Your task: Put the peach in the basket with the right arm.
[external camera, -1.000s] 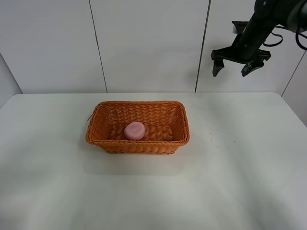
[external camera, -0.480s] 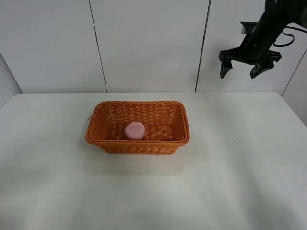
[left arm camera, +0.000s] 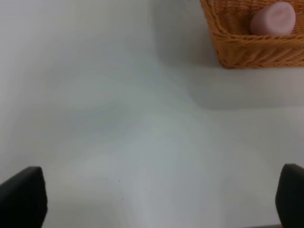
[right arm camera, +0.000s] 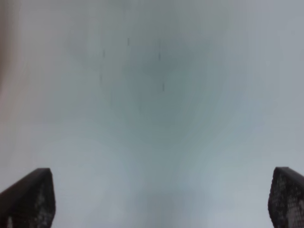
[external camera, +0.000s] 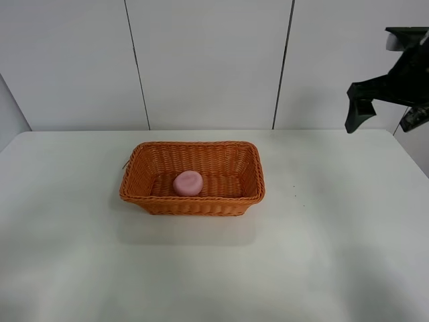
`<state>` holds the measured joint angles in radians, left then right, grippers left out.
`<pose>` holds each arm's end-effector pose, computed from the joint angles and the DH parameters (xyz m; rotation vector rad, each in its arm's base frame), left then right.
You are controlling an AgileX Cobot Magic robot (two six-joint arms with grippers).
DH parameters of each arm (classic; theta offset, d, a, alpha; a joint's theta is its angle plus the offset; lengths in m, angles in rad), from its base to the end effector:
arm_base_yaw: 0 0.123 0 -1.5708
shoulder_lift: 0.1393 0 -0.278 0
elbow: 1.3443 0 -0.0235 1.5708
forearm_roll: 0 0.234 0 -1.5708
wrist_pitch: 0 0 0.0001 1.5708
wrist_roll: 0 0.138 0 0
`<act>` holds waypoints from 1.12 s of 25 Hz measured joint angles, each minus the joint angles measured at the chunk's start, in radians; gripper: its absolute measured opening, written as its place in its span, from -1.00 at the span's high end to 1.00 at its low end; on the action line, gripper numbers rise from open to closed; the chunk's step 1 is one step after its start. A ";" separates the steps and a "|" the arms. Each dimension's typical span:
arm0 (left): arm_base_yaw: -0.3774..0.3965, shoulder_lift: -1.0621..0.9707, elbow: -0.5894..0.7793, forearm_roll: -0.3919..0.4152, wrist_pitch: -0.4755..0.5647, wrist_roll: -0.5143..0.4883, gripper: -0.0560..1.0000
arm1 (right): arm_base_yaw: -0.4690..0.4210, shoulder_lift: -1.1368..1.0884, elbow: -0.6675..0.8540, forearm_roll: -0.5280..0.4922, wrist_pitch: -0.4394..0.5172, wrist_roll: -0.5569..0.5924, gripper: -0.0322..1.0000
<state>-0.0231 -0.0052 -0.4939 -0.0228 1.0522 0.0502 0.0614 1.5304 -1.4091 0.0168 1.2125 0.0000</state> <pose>0.0296 -0.0034 0.2472 0.0755 2.0351 -0.0103 0.3053 0.0209 0.2843 -0.0818 2.8166 0.0376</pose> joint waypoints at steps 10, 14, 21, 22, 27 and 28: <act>0.000 0.000 0.000 0.000 0.000 0.000 -0.98 | 0.000 -0.614 0.582 0.008 -0.061 0.000 -0.41; 0.000 0.000 0.000 0.000 0.000 0.000 -0.98 | 0.000 -0.879 0.759 0.008 -0.168 -0.005 -0.41; 0.000 0.000 0.000 0.000 0.000 0.000 -0.98 | 0.000 -1.229 0.911 0.006 -0.188 -0.005 -0.41; 0.000 0.000 0.000 0.000 0.000 0.000 -0.98 | 0.000 -1.261 0.914 0.004 -0.186 -0.005 -0.41; 0.000 0.000 0.000 0.000 0.000 0.000 -0.98 | 0.000 -1.375 0.916 0.003 -0.186 -0.005 -0.41; 0.000 0.000 0.000 0.000 0.000 0.000 -0.98 | 0.000 -1.395 0.916 0.003 -0.186 -0.005 -0.41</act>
<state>-0.0231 -0.0052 -0.4939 -0.0228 1.0522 0.0502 0.0614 0.1357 -0.4935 0.0201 1.0263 -0.0055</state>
